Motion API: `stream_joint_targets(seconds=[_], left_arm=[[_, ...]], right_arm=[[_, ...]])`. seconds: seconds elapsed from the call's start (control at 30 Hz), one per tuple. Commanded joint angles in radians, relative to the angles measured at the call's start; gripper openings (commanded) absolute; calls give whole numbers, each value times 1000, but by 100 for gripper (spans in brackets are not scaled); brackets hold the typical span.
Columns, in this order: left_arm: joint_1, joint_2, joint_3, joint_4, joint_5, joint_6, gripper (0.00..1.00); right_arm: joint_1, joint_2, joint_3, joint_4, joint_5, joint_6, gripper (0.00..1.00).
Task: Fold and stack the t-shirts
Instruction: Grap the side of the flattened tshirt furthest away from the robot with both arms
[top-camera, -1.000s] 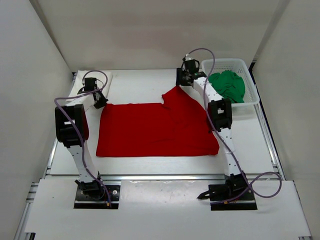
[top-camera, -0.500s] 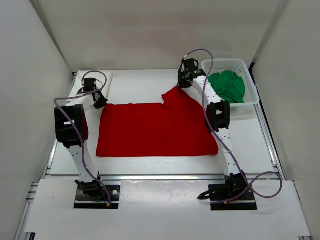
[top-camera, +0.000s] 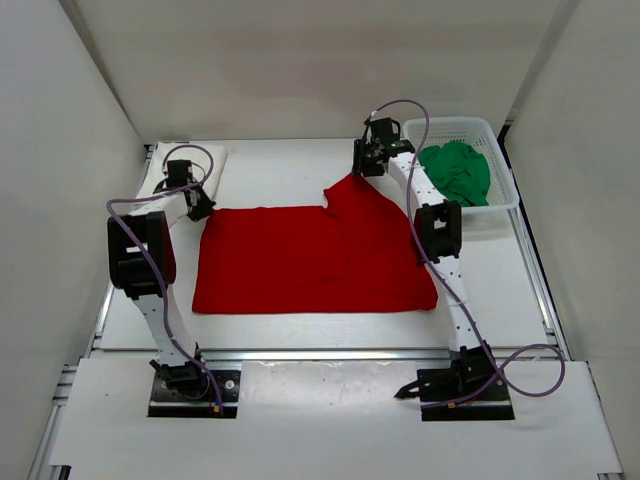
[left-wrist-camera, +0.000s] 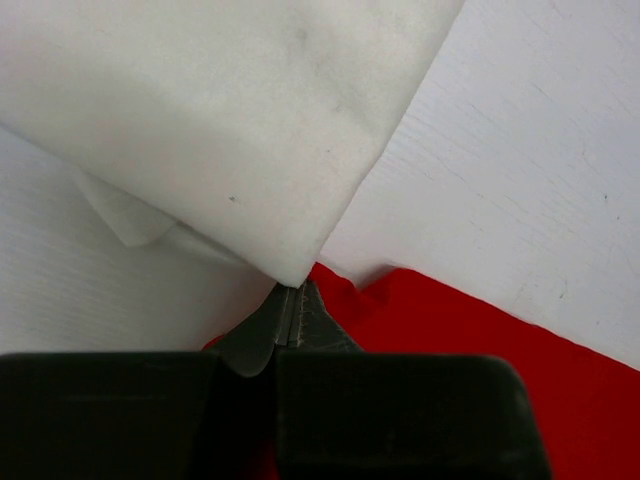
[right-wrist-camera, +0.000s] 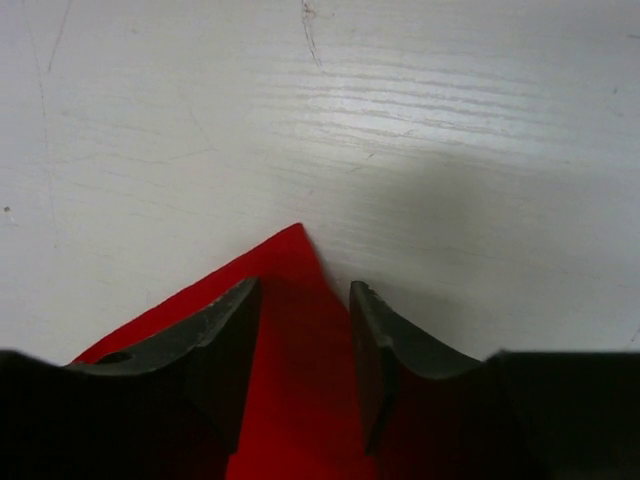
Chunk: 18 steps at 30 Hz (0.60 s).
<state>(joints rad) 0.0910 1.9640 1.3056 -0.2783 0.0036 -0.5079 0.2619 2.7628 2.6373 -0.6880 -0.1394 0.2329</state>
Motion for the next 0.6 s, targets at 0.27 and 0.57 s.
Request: stream_joint_targets(seconds=[0.27,0.57], left_arm=[[7,-62,-5,31,32,-18,0],[33,-94,-43,53,50,-34,0]], right_arm=[[-27,8,0,2,-143,65,16],[-55,20,116,-14,-204,74,0]])
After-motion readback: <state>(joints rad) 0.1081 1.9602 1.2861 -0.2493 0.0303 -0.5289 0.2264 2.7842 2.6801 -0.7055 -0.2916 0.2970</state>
